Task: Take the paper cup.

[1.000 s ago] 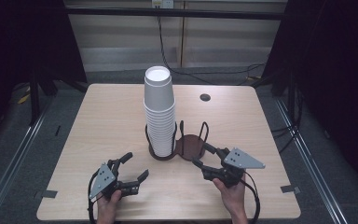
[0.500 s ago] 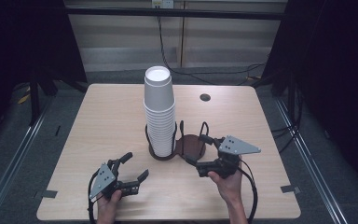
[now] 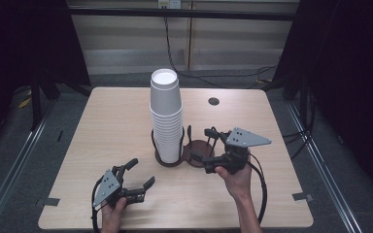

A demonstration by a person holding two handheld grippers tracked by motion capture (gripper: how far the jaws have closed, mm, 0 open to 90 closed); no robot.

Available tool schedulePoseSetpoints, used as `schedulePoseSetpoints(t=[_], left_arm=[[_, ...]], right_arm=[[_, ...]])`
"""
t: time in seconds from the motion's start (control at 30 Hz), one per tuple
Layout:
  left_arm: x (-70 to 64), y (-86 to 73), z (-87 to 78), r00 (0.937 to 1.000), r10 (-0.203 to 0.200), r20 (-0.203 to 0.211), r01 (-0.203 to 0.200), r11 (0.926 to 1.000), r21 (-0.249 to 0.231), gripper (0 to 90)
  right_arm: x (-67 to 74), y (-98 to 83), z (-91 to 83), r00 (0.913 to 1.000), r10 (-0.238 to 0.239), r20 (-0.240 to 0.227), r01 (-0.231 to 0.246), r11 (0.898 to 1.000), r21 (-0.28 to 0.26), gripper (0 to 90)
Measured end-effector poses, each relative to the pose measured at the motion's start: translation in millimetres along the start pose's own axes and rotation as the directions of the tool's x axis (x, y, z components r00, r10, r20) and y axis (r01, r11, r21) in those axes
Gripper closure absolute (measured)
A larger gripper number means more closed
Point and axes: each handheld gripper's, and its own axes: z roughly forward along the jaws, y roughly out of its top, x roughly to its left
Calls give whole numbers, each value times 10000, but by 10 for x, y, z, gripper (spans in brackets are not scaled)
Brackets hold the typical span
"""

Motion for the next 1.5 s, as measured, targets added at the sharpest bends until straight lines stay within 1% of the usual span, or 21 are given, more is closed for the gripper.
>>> schedulePoseSetpoints(t=[0.03, 0.13, 0.17, 0.23, 0.4, 0.43, 0.5, 0.57, 0.63, 0.67, 0.8, 0.9, 1.03, 1.13, 1.17, 1.2, 1.23, 1.33, 1.37, 1.4, 1.5], left_arm=[[0, 0, 0, 10000, 4, 7, -4, 10000, 5, 155], [-1, 0, 0, 10000, -9, 12, 9, 10000, -8, 155], [-1, 0, 0, 10000, -9, 12, 9, 10000, -8, 155], [-1, 0, 0, 10000, -6, 10, 6, 10000, -5, 155], [-1, 0, 0, 10000, -7, 11, 7, 10000, -5, 154], [-1, -1, 0, 10000, -9, 10, 9, 10000, -8, 154], [-1, 0, 0, 10000, -10, 7, 10, 10000, -7, 153], [-1, 0, 0, 10000, -6, 11, 6, 10000, -7, 153], [-1, -1, -1, 10000, -10, 8, 10, 10000, -7, 153], [-1, 0, -1, 10000, -7, 12, 7, 10000, -8, 153], [-1, 0, -1, 10000, -2, 10, 2, 10000, -11, 153], [-1, -1, -1, 10000, -4, 8, 4, 10000, -9, 153], [-1, -1, -1, 10000, -5, 7, 5, 10000, -9, 153], [-2, -1, 0, 10000, -10, 8, 10, 10000, -15, 152], [-2, -1, 0, 10000, -10, 8, 10, 10000, -15, 153], [-2, -1, -1, 10000, -8, 9, 8, 10000, -13, 153], [0, 0, 0, 10000, -3, 10, 3, 10000, -10, 153], [0, 0, 0, 10000, 0, 10, 0, 10000, -8, 153], [0, 0, 0, 10000, 0, 10, 0, 10000, -8, 154], [-1, 0, 0, 10000, -9, 8, 9, 10000, -9, 153], [-1, 0, 0, 10000, -12, 11, 12, 10000, -13, 154]], right_arm=[[0, 0, 0, 10000, 0, 0, 0, 10000, 0, 134], [-1, 94, 38, 9998, -87, -170, 87, 10000, -4, 134], [-1, 94, 38, 9998, -87, -170, 87, 10000, -4, 134], [-4, 156, 64, 9997, -131, -222, 132, 9999, 26, 135], [-22, 208, 106, 9990, -12, -448, 11, 10000, -8, 136], [-25, 231, 119, 9989, -42, -457, 45, 10000, 71, 136], [-32, 311, 142, 9985, -101, -543, 102, 9999, 28, 136], [-31, 341, 150, 9985, -114, -539, 116, 9999, 42, 136], [-33, 398, 170, 9984, -191, -537, 194, 9998, 55, 136], [-33, 456, 194, 9981, -274, -553, 279, 9996, 74, 136], [-37, 562, 238, 9975, -428, -568, 437, 9989, 145, 135], [-44, 609, 261, 9968, -485, -631, 496, 9986, 166, 135], [-59, 724, 314, 9964, -586, -611, 606, 9977, 305, 135], [-81, 799, 342, 9962, -557, -667, 581, 9977, 342, 135], [-81, 799, 342, 9962, -557, -667, 581, 9977, 342, 135], [-92, 854, 367, 9960, -557, -694, 586, 9975, 407, 135], [-96, 871, 378, 9959, -554, -721, 585, 9974, 423, 135], [-122, 922, 426, 9948, -298, -972, 328, 9990, 290, 135], [-122, 922, 426, 9948, -298, -972, 328, 9990, 290, 135], [-123, 963, 463, 9958, -404, -827, 438, 9982, 407, 135], [-127, 1016, 500, 9954, -452, -840, 496, 9975, 507, 135]])
